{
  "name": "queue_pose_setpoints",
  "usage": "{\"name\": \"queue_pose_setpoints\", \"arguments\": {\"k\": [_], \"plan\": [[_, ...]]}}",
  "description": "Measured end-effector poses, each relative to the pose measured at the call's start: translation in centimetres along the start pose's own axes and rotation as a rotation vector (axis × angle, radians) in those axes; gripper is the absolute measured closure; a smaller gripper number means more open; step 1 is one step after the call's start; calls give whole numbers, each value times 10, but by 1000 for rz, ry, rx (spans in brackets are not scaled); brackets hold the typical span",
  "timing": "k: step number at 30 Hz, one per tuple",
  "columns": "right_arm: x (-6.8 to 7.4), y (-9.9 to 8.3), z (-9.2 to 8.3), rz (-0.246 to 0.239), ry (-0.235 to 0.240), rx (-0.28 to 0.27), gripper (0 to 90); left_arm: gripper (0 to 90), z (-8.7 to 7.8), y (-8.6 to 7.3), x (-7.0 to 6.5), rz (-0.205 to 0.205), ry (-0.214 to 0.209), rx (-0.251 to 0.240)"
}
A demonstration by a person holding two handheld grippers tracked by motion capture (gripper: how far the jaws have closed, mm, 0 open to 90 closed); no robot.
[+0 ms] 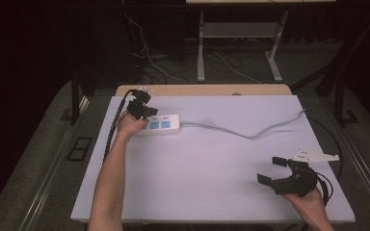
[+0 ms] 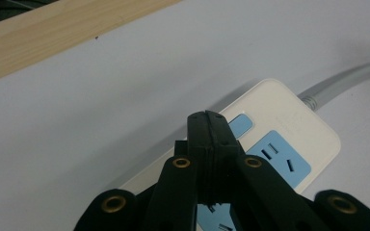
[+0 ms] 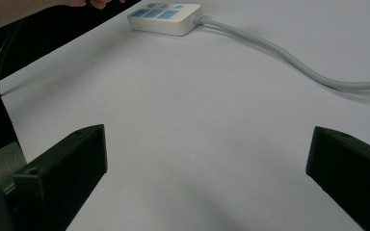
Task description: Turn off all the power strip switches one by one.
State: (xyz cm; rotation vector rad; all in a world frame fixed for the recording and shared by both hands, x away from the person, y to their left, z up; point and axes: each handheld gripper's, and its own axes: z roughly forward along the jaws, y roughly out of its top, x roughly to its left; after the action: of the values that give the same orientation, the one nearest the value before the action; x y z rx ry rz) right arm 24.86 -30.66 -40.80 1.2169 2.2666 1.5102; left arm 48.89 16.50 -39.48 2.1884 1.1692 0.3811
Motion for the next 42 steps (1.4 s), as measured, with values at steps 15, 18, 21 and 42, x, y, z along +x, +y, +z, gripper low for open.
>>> {"name": "queue_pose_setpoints", "arguments": {"k": [15, 18, 21, 42], "plan": [[-1, 0, 1, -4, -1, 2, 5, 895, 12, -7, 1, -15, 12, 37], [0, 0, 0, -4, -3, -2, 5, 895, 12, -8, 2, -13, 12, 35], [0, 0, 0, -4, -4, -1, 5, 894, 12, -8, 1, 1, 9, 37], [0, 0, 0, -12, -9, 7, 5, 898, 14, -12, 6, -66, -46, 9]]}}
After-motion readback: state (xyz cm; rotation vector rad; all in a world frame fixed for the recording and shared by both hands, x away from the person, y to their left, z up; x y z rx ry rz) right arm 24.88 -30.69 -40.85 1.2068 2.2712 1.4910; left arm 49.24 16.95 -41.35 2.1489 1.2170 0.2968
